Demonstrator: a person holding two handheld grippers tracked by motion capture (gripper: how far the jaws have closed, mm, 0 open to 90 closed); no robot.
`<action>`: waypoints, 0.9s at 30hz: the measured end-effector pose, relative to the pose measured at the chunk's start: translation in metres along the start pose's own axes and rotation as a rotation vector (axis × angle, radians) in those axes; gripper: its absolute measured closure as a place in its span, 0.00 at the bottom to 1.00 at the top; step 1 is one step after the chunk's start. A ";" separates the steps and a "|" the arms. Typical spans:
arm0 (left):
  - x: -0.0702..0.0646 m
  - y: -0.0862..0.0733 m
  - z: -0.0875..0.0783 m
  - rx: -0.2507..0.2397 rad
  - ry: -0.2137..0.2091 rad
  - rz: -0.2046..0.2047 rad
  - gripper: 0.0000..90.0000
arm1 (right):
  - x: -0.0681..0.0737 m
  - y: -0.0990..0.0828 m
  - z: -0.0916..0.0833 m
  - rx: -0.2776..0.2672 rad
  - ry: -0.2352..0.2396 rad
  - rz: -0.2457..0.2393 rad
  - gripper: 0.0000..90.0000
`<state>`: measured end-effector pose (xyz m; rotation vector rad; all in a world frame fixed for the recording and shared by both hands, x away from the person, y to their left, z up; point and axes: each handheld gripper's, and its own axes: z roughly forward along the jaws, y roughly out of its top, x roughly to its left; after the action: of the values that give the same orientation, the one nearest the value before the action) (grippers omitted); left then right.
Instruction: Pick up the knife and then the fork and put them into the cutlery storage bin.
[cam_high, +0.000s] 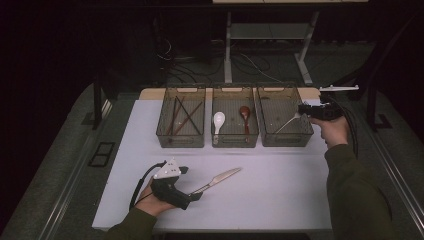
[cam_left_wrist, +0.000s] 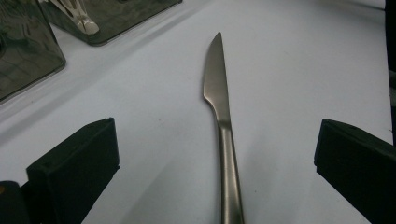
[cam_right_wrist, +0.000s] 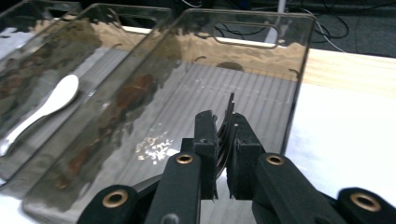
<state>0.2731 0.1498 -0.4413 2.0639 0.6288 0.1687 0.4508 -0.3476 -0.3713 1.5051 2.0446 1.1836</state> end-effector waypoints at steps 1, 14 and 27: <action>0.000 0.000 0.000 0.000 -0.001 0.002 0.00 | -0.001 0.000 0.002 0.003 -0.009 0.001 0.92; -0.001 0.000 0.002 0.007 -0.007 0.010 0.00 | -0.012 -0.004 -0.009 -0.055 -0.103 0.014 0.46; -0.001 0.001 0.002 0.013 0.000 0.018 0.00 | 0.009 -0.013 -0.035 -0.081 -0.007 -0.031 0.37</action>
<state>0.2732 0.1478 -0.4415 2.0828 0.6127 0.1759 0.4154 -0.3551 -0.3589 1.4334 1.9827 1.2322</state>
